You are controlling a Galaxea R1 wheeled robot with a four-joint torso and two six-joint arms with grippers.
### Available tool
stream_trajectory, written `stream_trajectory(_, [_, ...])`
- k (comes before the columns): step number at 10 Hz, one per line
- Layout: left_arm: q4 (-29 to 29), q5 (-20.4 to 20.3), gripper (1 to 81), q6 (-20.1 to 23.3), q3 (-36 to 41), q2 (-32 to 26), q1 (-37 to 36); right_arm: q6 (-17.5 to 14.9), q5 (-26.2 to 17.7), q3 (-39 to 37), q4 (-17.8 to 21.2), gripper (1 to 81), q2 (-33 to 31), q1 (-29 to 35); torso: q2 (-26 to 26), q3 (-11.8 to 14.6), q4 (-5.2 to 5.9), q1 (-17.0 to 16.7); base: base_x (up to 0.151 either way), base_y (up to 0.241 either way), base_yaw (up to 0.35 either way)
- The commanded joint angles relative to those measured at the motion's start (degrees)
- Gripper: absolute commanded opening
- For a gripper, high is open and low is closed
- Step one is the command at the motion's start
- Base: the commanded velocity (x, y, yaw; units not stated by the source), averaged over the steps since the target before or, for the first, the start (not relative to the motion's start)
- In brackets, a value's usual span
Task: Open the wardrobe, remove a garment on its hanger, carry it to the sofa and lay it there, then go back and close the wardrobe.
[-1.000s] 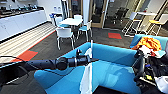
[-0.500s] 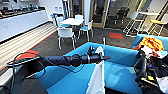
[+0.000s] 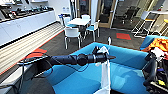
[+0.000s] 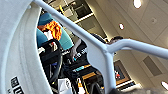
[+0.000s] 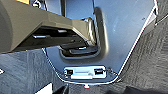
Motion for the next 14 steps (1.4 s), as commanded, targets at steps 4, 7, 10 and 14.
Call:
stream_trajectory(4, [0.62,-2.06,1.0,0.34,-3.11,5.74,-11.69,-0.18,-3.68,0.14,-0.32,81.1,0.11,-0.27,0.0,0.0,5.67,0.0,0.0,0.0,0.0])
stream_trajectory(7, [0.71,-1.54,1.0,0.25,-2.93,5.83,-11.69,-0.18,-3.77,-0.03,-0.23,81.1,0.11,-0.18,0.0,0.0,-0.99,0.0,0.0,0.0,0.0])
stream_trajectory(10, [0.53,-1.36,1.0,-0.01,-4.77,6.88,-12.04,-0.18,-3.77,-0.12,-0.14,81.1,0.11,-0.18,0.02,0.0,-5.75,0.0,0.0,0.0,0.0])
stream_trajectory(14, [0.53,-1.36,1.0,-2.56,-11.45,10.84,-15.55,-0.18,-3.85,-0.21,-0.14,81.1,0.28,0.17,0.02,0.0,-1.4,0.0,0.0,0.0,0.0])
